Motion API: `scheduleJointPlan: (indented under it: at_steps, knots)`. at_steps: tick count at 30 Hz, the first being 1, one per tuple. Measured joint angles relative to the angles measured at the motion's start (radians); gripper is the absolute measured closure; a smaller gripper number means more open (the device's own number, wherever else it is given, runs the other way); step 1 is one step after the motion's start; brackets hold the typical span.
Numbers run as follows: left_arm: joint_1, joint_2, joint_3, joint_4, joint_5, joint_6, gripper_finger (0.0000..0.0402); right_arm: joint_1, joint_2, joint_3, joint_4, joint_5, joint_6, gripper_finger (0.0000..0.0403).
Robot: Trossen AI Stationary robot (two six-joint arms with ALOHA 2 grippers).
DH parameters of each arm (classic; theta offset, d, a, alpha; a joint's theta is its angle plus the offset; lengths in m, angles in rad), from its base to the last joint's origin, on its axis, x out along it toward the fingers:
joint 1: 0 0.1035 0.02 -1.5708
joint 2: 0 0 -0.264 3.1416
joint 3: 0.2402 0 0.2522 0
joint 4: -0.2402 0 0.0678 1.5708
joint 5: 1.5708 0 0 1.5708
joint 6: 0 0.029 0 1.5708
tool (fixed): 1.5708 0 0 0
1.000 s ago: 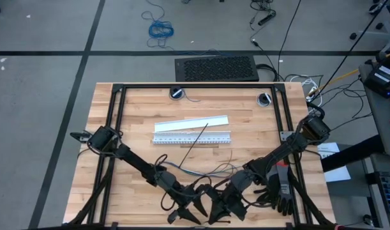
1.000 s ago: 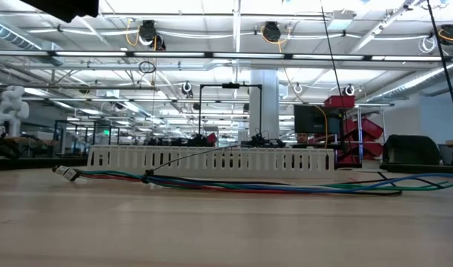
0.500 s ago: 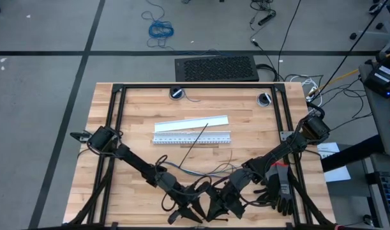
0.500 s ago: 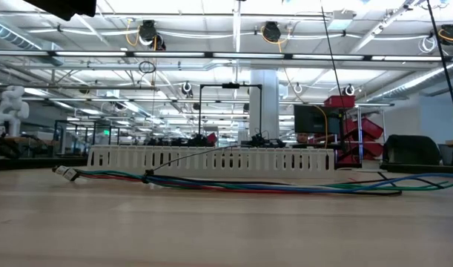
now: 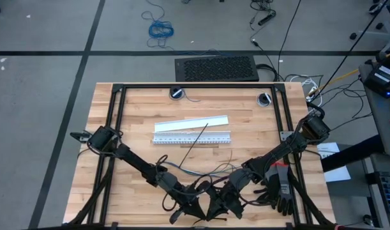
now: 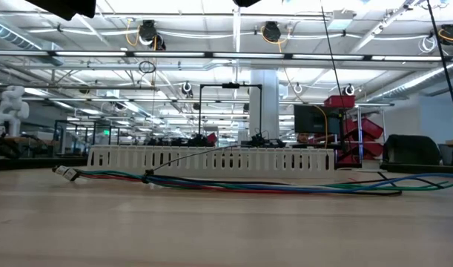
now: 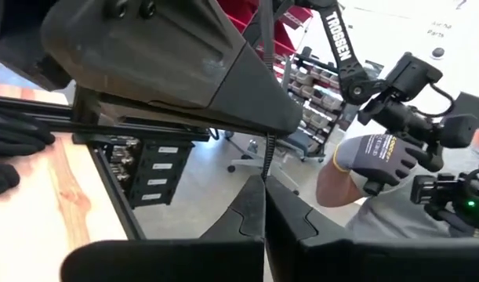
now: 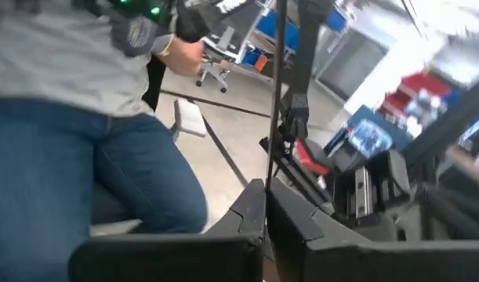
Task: Ziptie cables
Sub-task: Wrap the black zip tie around the colored cable wires
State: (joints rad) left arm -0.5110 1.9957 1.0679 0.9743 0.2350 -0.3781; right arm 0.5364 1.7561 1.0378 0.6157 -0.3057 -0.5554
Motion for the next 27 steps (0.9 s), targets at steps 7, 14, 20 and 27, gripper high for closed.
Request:
scheduleJointPlan:
  at_steps: [7,14,20,27]
  knots:
    - [0.002,-0.001,0.0,-0.053,-0.008,0.024,0.0401,0.026,0.0,0.0,-0.032,0.237,0.32,0.0373]
    - [0.002,0.0,0.0,-0.121,-0.036,0.053,0.0401,0.108,-0.028,0.0,-0.092,0.478,0.349,0.031]
    - [0.0,0.0,0.0,-0.222,-0.117,0.046,0.0401,0.21,-0.084,0.0,-0.103,0.744,0.335,0.0269]
    - [0.005,-0.035,-0.001,-0.441,-0.305,0.052,0.0401,0.385,-0.154,0.001,-0.184,1.481,0.685,0.026]
